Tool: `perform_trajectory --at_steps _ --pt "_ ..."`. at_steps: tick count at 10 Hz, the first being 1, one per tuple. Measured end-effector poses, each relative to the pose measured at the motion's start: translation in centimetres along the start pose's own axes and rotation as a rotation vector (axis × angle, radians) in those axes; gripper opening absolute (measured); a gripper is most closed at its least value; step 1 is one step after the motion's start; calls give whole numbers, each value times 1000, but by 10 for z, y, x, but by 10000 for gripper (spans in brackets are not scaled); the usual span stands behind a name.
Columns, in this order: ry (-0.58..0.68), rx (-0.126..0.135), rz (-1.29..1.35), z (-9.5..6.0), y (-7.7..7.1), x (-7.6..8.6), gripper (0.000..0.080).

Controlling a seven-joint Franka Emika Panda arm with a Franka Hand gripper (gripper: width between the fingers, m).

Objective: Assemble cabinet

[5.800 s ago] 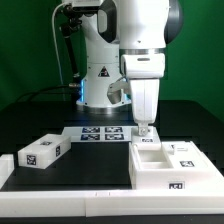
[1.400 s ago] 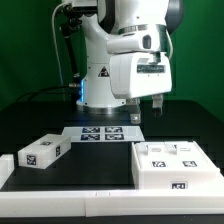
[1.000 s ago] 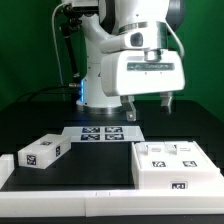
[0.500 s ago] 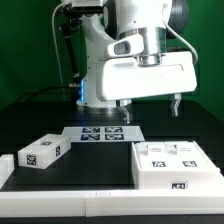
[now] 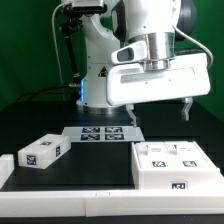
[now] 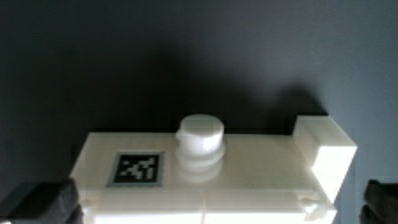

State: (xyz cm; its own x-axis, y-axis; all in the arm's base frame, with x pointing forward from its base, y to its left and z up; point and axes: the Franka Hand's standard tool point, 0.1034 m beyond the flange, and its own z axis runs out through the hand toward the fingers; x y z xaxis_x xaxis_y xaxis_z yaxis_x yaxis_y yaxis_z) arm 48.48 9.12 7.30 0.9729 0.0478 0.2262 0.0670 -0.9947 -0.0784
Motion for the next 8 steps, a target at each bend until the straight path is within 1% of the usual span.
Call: perform_trajectory --at_steps 2,4,5,8 --pt "2 1 -1 17 0 8 797" --pt "9 4 -15 34 4 9 797" --pt "10 4 -27 39 8 8 797" --pt "9 5 -37 39 7 8 797"
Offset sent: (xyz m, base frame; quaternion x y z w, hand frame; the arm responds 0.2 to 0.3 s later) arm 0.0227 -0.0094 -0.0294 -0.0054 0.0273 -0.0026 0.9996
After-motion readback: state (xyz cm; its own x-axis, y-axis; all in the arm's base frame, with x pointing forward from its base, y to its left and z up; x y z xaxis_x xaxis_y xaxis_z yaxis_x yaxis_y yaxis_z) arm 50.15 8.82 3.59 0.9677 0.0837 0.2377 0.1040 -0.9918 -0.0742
